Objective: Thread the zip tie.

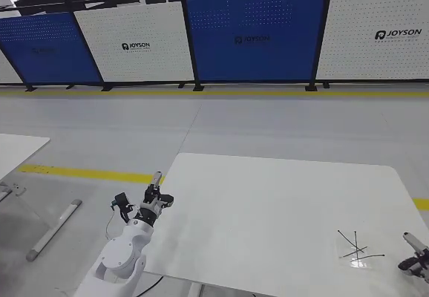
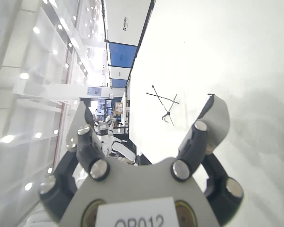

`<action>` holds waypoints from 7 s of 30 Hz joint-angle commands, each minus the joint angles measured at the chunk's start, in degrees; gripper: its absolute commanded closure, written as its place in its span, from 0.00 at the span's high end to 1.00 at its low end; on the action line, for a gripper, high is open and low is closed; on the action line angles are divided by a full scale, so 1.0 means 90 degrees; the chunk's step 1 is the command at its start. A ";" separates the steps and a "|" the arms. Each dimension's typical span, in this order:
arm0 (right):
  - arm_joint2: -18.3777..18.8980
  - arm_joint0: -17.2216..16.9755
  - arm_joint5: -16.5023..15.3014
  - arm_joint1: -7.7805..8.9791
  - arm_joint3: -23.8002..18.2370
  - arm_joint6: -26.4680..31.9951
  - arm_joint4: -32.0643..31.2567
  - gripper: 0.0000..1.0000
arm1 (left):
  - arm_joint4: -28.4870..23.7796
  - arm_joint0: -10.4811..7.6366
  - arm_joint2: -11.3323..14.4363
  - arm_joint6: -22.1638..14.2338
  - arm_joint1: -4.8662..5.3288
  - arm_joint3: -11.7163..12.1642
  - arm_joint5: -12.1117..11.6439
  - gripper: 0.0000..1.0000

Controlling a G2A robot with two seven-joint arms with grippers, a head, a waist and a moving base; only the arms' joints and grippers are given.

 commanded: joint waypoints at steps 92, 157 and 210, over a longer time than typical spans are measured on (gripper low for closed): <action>-0.0810 0.0380 -0.0062 0.0311 0.0441 0.0299 -0.0573 0.00 | 0.0000 0.0000 0.0000 0.0000 0.0000 0.0000 0.0000 1.00; -0.1379 -0.0273 -0.0176 0.0109 -0.1060 -0.0667 0.1720 0.00 | 0.1354 0.0016 0.0693 -0.0571 -0.0008 -0.0358 -0.0288 1.00; -0.2734 -0.0288 -0.1244 -0.0213 -0.2107 -0.3364 0.1167 0.00 | 0.1686 -0.0100 0.1018 -0.0994 -0.0013 -0.0161 -0.0336 1.00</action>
